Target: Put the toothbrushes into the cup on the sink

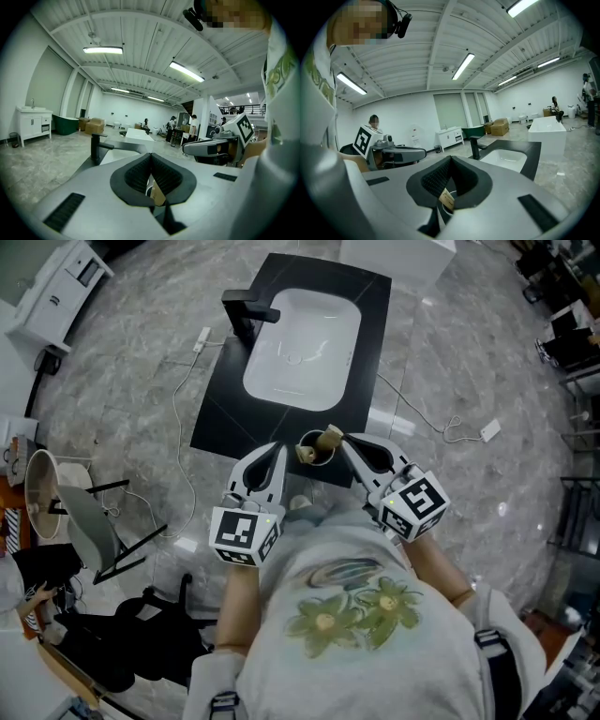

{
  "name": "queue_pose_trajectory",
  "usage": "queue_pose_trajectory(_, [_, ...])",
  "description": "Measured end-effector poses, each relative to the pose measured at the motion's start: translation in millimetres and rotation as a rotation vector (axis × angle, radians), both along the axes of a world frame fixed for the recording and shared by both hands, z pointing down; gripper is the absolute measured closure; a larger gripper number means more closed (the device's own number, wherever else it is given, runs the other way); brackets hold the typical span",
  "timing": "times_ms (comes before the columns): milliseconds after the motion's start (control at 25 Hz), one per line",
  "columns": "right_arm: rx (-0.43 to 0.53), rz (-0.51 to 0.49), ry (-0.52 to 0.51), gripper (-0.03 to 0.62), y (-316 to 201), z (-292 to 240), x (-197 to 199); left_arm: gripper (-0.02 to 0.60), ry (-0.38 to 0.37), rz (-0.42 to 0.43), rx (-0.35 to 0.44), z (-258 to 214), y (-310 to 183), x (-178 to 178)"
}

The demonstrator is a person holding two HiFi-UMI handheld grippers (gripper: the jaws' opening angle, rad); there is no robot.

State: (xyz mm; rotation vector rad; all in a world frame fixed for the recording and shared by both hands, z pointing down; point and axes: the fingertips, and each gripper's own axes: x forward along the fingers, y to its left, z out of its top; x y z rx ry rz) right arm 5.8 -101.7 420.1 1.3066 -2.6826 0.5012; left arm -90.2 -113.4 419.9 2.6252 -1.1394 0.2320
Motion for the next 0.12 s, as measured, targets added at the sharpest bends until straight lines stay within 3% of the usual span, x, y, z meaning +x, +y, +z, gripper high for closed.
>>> queue_pose_trajectory(120, [-0.001,0.001,0.005,0.554,-1.6,-1.3,-2.6,0.563,0.004,-0.002,0.001,-1.4,-1.8,-3.1])
